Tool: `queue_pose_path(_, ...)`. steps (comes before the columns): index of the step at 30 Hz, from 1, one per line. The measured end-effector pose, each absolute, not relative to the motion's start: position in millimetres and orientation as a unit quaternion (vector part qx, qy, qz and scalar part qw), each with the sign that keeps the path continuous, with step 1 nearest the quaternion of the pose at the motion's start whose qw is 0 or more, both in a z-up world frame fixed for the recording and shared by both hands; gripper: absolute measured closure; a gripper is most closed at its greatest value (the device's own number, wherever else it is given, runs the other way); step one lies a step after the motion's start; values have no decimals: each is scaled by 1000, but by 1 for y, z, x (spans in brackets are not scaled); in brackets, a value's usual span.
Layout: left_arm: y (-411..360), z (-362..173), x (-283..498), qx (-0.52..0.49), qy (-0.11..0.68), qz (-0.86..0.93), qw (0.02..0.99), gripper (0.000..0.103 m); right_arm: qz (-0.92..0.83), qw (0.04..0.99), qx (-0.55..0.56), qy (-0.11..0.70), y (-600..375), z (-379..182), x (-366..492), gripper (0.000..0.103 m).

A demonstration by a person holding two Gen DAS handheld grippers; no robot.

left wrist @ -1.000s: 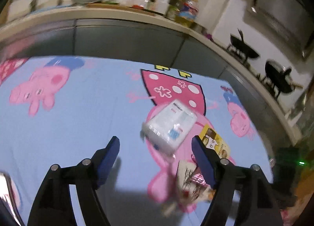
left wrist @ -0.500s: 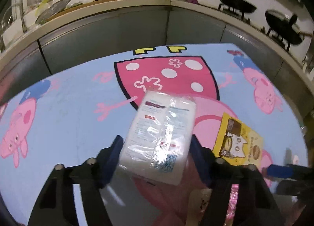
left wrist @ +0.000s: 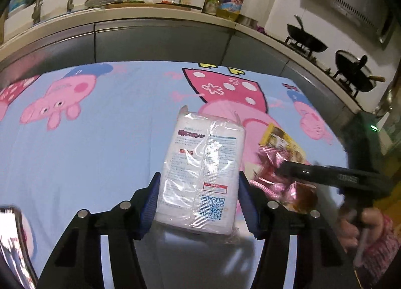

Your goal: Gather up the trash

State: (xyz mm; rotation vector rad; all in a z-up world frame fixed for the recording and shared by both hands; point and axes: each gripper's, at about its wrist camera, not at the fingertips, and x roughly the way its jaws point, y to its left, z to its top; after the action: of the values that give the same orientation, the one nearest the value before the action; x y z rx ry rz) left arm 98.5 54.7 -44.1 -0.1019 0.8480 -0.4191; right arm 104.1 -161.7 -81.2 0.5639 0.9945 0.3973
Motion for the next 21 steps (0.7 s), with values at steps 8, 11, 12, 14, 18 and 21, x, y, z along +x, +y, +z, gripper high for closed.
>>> queue_pose_path(8, 45, -34, 58, -57, 406, -210, 888, 43, 151, 891, 212, 373, -162, -26, 41, 101)
queue_pose_path(11, 33, -32, 42, -41, 399, -211, 891, 43, 114, 909, 189, 354, -173, -18, 6, 101)
queue_pose_path(12, 30, -33, 38, -34, 399, -211, 892, 43, 101, 912, 183, 353, -178, -18, -6, 101)
queue_pose_path(14, 23, -37, 32, -19, 403, -205, 892, 42, 83, 913, 181, 357, -189, -23, -27, 101)
queue_pose_path(18, 18, -47, 22, 4, 411, -185, 893, 42, 60, 903, 209, 371, -214, -41, -59, 101)
queue_pose_path(21, 22, -53, 17, 9, 420, -163, 893, 42, 59, 892, 232, 383, -221, -53, -71, 101)
